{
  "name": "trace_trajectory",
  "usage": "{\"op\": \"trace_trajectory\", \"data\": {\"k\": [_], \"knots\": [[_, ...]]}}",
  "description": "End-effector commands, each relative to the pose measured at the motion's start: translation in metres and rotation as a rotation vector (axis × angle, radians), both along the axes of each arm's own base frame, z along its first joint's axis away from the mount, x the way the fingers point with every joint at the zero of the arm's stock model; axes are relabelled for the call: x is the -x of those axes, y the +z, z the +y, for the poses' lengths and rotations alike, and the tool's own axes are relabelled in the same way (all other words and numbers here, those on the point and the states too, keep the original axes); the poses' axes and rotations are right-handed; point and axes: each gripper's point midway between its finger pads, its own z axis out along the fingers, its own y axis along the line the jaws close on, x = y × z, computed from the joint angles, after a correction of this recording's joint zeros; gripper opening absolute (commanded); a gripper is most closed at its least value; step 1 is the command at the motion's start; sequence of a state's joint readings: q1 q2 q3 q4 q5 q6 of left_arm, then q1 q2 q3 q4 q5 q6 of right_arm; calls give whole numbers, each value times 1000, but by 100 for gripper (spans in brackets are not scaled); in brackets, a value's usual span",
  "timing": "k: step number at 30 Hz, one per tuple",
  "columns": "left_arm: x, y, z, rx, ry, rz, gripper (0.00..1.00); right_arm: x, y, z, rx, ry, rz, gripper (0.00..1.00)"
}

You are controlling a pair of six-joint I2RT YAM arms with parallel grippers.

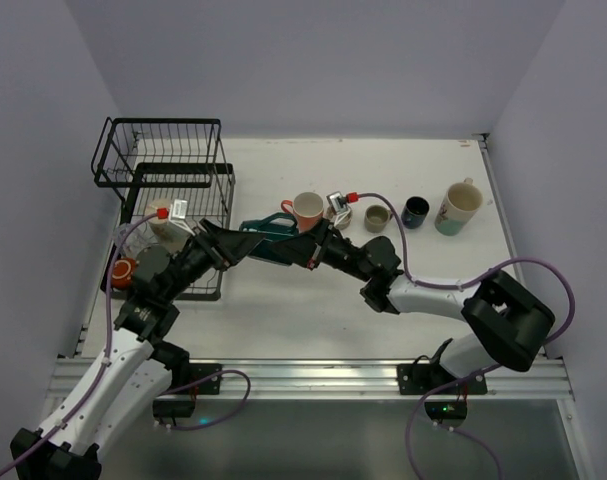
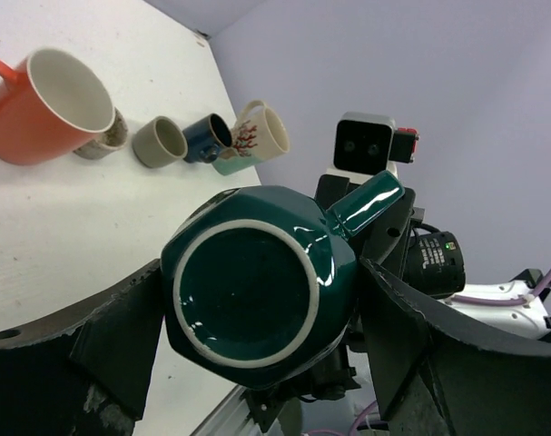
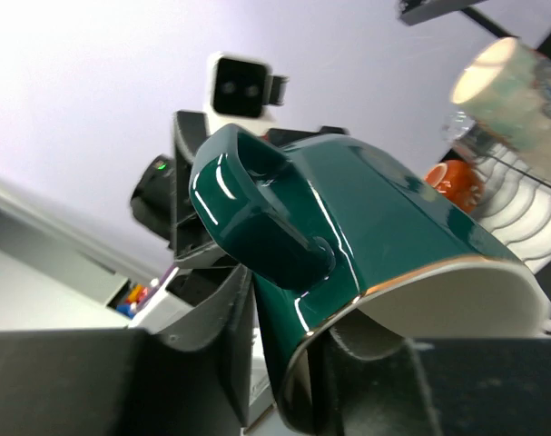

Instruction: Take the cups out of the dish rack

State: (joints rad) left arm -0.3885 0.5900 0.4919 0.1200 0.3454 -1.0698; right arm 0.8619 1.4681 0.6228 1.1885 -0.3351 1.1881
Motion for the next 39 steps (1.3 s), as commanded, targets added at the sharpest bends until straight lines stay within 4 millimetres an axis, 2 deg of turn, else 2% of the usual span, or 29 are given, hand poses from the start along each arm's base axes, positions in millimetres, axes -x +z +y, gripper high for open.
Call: {"op": "trace_trajectory", "data": {"k": [1,2,3,4,5,6,7,8,9,14,16,18,19,20,21,22,23,24,25,26,27,28,29,31,33,37,38,39], "knots": [[14,24,-7,27,-74,-123,51,7,42,-7,-121,-11,-118,17],[15,24,-6,19,-71,-133,58,8,44,-9,-129,-14,-123,13],[15,23,-6,6,-70,-132,73,9,43,-12,-129,-18,-124,8],[15,22,-5,-22,-67,-155,79,11,45,-14,-131,-19,-131,1],[15,25,-4,-36,-65,-177,84,14,52,-20,-142,-27,-158,0],[15,22,-3,-63,-62,-168,92,17,51,-23,-141,-31,-159,0],[14,20,-1,-108,-55,-193,96,17,52,-27,-144,-37,-162,0],[15,26,0,-123,-50,-216,100,19,61,-37,-165,-45,-175,0],[16,23,1,-144,-53,-212,100,18,58,-42,-162,-47,-171,0],[26,26,3,-223,-81,-301,100,17,75,-66,-202,-38,-175,0],[28,19,4,-272,-93,-291,100,22,83,-72,-212,-17,-197,0],[27,20,11,-323,-69,-274,100,18,88,-83,-198,-30,-202,0],[25,20,16,-372,-52,-283,100,18,83,-84,-153,-27,-222,0],[18,18,24,-415,0,-263,100,1,61,-85,-55,-68,-153,0],[18,8,31,-465,14,-213,100,-7,57,-87,-1,-98,-143,0],[13,14,41,-514,66,-224,100,-20,17,-90,209,-159,-85,0],[11,11,44,-546,78,-211,100,-31,1,-97,332,-223,-68,0],[12,3,48,-579,78,-184,100,-42,9,-106,410,-303,-86,0],[10,1,51,-612,85,-193,100,-42,-25,-122,590,-335,-56,0],[10,-2,52,-628,83,-192,100,-57,-37,-144,689,-443,-28,0],[10,-5,53,-641,78,-192,100,-63,-37,-158,746,-498,-26,0],[9,-12,53,-662,71,-188,100,-61,-59,-175,870,-509,-9,0],[8,-16,53,-670,69,-187,100,-71,-64,-197,929,-582,23,0],[5,-23,56,-700,76,-187,100,-73,-84,-223,1042,-629,72,0],[2,-33,59,-727,82,-176,100,-85,-96,-253,1127,-722,126,0],[2,-45,58,-726,80,-193,100,-101,-119,-283,1251,-769,212,0],[0,-47,57,-721,85,-197,100,-105,-120,-285,1261,-771,225,0],[1,-51,57,-723,81,-192,100,-111,-130,-288,1296,-770,251,0]]}}
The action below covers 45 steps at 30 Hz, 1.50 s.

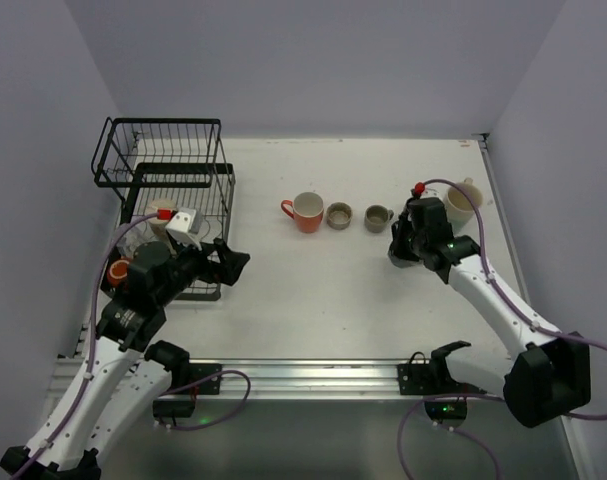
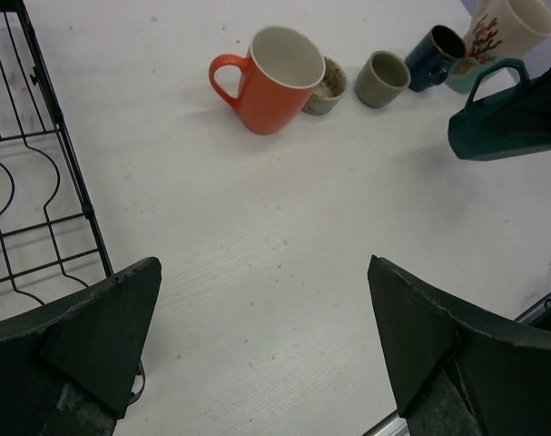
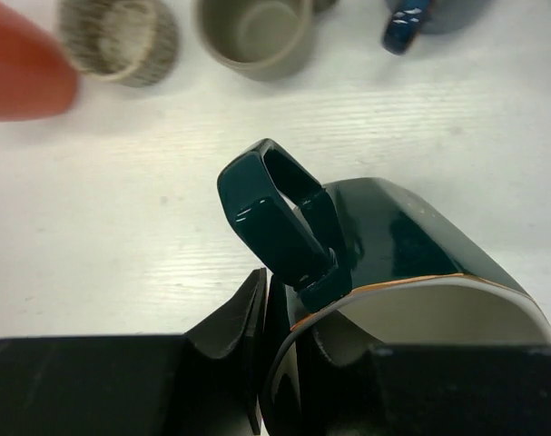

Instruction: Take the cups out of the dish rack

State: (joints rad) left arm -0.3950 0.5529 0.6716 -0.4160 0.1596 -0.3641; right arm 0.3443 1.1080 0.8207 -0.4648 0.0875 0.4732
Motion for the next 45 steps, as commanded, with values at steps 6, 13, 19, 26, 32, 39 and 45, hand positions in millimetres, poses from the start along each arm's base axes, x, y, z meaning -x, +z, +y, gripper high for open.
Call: {"op": "trace_trajectory", "data": {"k": [6,13,19,26,32,39,45], "knots": [[-1,2,5,-22,-8,-69,100,-48,-7,-15,163,-38,40,0],[0,2,5,-17,-9,-74,100,-57,-25,-9,174,-27,102,0],[-3,-1,8,-20,10,-62,100,-49,-41,-16,216,-46,155,0],[-13,-6,20,-32,71,-37,100,-45,-44,-15,219,-42,165,30],[-23,-8,39,-54,177,-19,100,-44,-34,-9,189,-29,129,46],[-35,10,82,-69,453,-18,100,-33,13,6,74,11,-17,79],[-45,30,126,-108,734,-14,100,-3,86,31,-112,151,-306,99]]}}
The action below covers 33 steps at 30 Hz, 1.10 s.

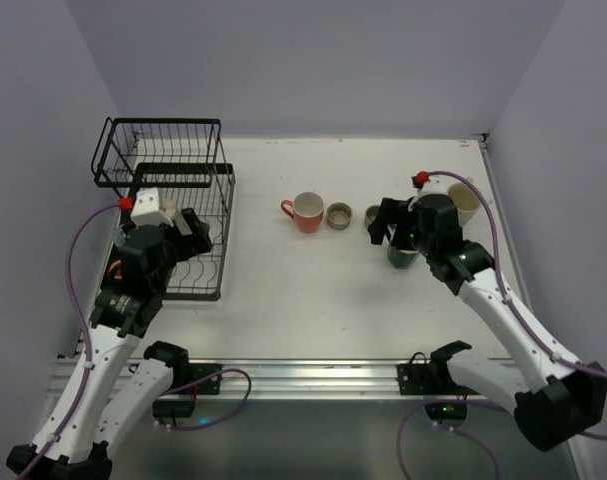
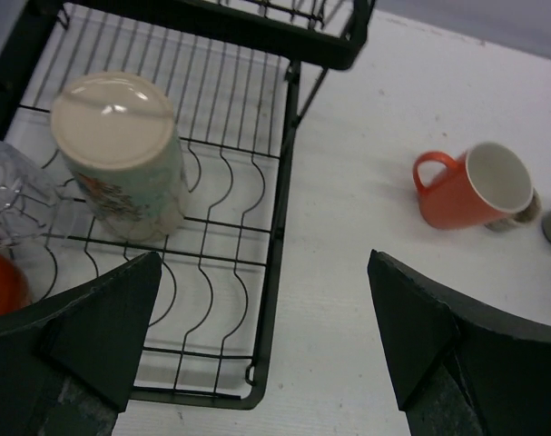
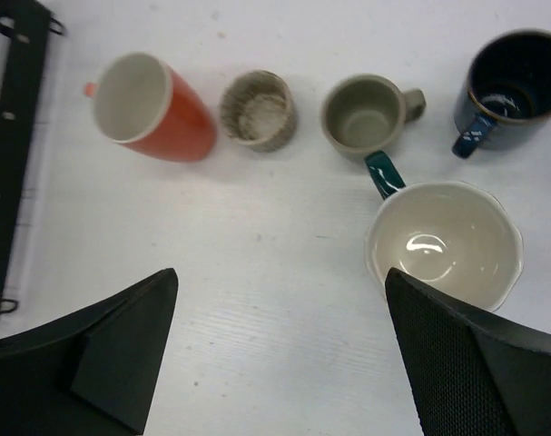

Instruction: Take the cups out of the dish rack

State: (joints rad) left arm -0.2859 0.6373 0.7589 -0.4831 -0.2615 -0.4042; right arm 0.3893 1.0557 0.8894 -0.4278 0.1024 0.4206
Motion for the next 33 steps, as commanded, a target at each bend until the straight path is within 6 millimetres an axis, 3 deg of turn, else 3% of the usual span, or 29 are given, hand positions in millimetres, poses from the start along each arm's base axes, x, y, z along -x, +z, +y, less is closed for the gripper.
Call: {"op": "trace_trajectory", "data": {"k": [1,3,8,13,27,33], "knots": [[-6,26,42,-19,259,-55,100,13,41,17,-116,99,-166,99],[-12,16,46,-15,310,-37,100,25,54,23,-180,146,-234,99],[-31,-8,53,-37,405,44,100,41,53,32,-243,215,-270,99],[-48,-33,79,-84,513,65,100,50,62,40,-280,271,-298,99],[-93,-68,107,-177,547,126,100,65,67,52,-320,357,-312,99],[-114,-63,111,-201,513,124,100,66,64,57,-317,375,-300,99]]}}
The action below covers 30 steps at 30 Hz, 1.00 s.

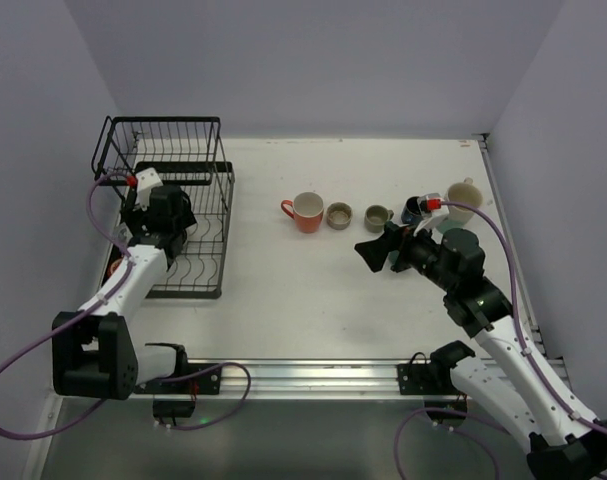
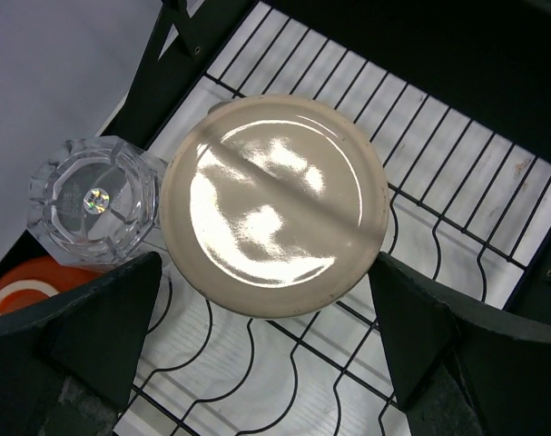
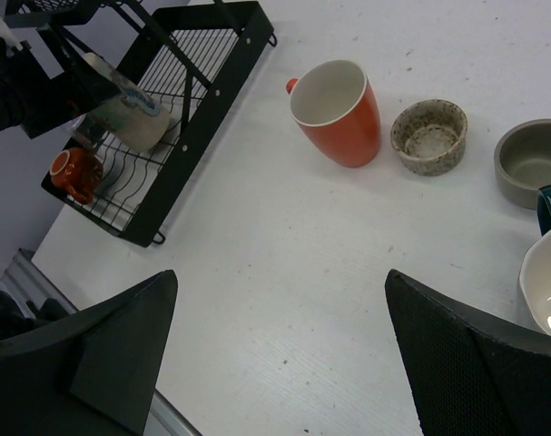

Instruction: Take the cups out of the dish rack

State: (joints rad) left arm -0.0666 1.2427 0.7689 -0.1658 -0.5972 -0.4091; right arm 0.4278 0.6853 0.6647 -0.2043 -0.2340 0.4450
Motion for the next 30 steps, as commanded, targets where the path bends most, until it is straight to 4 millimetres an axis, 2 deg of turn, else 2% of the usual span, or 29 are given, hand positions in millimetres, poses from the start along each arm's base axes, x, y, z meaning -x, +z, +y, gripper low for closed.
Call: {"op": "trace_trajectory", "data": {"k": [1,13,16,20,21,26,30], "knots": [[-34,40,1,-24,-33,-123,100,3,10,7,-20,40,-31,99],[-47,20,8,-54,-46,-60,100,5,11,12,-20,64,-34,99],[-56,23,1,-38,-88,-115,100,6,10,15,-20,78,-31,99],[-47,25,-2,-32,-108,-196,100,7,9,16,-18,84,-29,99],[-43,21,-3,-30,-113,-208,98,7,9,16,-18,84,-29,99],[-35,24,0,-34,-96,-266,83,10,11,17,-18,91,-40,99],[-34,27,3,-54,-89,-292,84,12,13,17,-21,99,-44,99]]}}
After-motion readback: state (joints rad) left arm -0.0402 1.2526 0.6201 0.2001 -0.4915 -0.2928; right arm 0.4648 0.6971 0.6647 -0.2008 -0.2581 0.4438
